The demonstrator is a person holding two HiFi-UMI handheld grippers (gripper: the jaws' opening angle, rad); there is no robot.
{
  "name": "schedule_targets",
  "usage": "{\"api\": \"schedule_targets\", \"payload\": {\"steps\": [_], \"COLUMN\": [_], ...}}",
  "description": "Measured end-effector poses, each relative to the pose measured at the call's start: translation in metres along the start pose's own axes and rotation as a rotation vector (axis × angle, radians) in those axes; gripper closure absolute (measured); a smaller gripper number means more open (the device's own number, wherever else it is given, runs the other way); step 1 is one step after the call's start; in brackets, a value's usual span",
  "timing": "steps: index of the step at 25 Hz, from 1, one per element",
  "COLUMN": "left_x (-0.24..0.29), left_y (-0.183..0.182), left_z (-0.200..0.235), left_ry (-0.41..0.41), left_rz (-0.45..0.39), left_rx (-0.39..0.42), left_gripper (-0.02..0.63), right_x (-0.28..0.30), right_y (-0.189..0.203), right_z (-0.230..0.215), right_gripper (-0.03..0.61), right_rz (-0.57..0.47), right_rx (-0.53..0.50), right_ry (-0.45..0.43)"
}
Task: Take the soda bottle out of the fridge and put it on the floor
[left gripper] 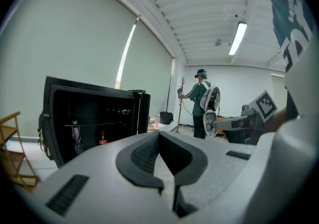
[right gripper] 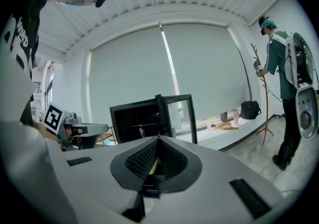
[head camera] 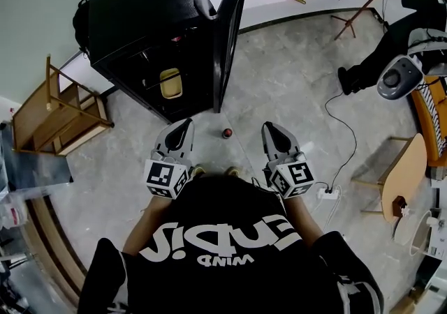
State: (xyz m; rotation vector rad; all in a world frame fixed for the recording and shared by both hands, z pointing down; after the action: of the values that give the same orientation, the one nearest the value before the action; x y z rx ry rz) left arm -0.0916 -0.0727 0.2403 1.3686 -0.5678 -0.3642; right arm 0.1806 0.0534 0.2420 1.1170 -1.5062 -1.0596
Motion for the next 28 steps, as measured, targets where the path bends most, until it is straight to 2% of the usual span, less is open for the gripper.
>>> {"api": "schedule_targets", "payload": {"steps": [11,17,28], "left_x": [0.013,0.013,0.014], "left_y": [0.022,0.023,0.020], "left_z": [0.000,0.004,0.008], "left_ry": [-0.043,-0.067,-0.059], "left_rz": [-0.026,-0.030,-0.025], "left_rx": [-0.003,-0.011,-0.005], "left_gripper": [0.606,0.606,0.606], "right_x": [0.020,0.025,0.028], "right_y": [0.008,0.010,0.015], "right_z": [-0.010,-0.009,-0.006], "right_gripper": [0.555,0.555,0.555], "right_rz": [-0.013,-0.010,-0.011], "right_rx": [-0.035,-0.041,-0.031], "right_ry": [0.005,-0.009,-0.005]}}
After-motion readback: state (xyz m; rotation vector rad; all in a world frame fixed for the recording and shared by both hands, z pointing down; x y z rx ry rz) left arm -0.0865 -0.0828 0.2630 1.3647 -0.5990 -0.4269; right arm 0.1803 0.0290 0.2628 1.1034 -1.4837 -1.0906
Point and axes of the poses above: the fingertips, and each gripper's own axes: x forward along the fingers, z to its left, y out of its underside, the point moved 10 cm from there along -x, backward along the fingers, and after that the axes turned 1 degree about -z, right-handed, at the moved point
